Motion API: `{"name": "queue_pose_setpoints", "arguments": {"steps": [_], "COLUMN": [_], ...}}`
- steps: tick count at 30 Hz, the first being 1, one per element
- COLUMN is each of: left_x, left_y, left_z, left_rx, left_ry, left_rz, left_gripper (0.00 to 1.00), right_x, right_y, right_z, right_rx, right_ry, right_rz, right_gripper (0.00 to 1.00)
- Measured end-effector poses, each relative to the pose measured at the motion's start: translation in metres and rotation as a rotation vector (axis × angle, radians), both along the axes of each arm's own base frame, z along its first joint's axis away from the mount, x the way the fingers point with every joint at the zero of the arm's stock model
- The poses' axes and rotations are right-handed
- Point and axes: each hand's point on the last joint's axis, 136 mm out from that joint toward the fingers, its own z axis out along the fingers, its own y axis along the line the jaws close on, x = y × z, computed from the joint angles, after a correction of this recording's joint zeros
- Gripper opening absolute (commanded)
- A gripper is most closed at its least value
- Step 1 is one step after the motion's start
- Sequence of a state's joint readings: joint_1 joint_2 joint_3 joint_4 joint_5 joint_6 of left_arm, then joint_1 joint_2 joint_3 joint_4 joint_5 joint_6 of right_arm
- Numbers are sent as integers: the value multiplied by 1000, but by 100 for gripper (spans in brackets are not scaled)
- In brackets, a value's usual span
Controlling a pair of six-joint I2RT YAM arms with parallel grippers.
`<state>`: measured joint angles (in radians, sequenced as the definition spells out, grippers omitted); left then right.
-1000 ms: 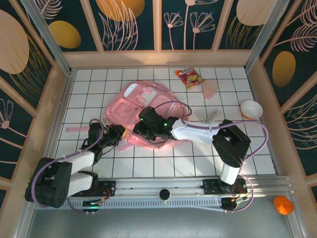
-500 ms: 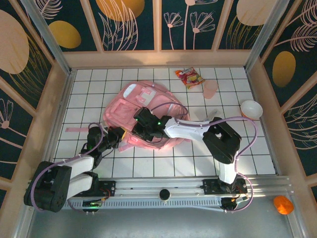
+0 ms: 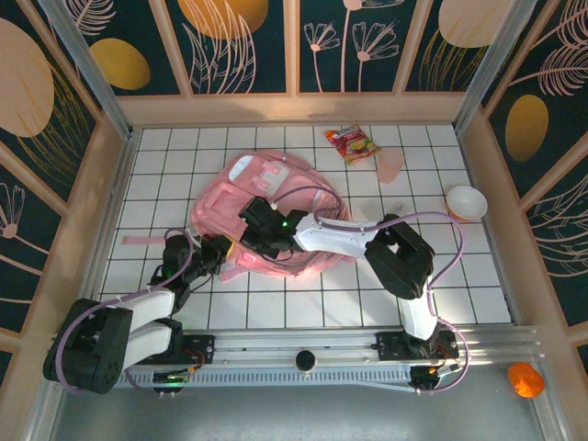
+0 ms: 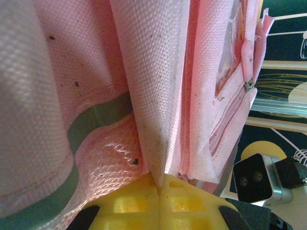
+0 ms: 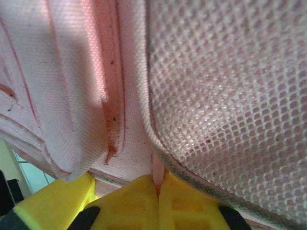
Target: Pack the student bag
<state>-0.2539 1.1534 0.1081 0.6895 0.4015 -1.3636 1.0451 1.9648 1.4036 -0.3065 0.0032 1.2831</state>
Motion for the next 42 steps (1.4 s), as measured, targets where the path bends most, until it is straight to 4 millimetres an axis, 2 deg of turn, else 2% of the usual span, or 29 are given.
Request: {"name": "queue_pose_setpoints", "arguments": {"steps": [6, 16, 20, 25, 32, 42], "left_x": [-3, -9, -9, -5, 1, 11], "left_y": [0, -13, -16, -13, -13, -8], "left_z": [-2, 11, 15, 16, 21, 21], "left_rx": [-8, -49, -61, -58, -61, 11], "left_ry": [7, -19, -20, -17, -20, 5], "left_rz": [6, -46, -58, -30, -18, 8], "left_gripper": [0, 0, 0, 0, 0, 0], "right_x": [-1, -12, -16, -23, -27, -26], "right_y": [-5, -41, -50, -72, -88, -146], "right_z": [2, 29, 32, 31, 33, 39], "right_rx": [-48, -47, -36, -67, -69, -99], "right_ry": [-53, -156, -165, -171, -178, -195], "right_rz": [-22, -111, -143, -187, -239, -331], "right_gripper": [0, 0, 0, 0, 0, 0]}}
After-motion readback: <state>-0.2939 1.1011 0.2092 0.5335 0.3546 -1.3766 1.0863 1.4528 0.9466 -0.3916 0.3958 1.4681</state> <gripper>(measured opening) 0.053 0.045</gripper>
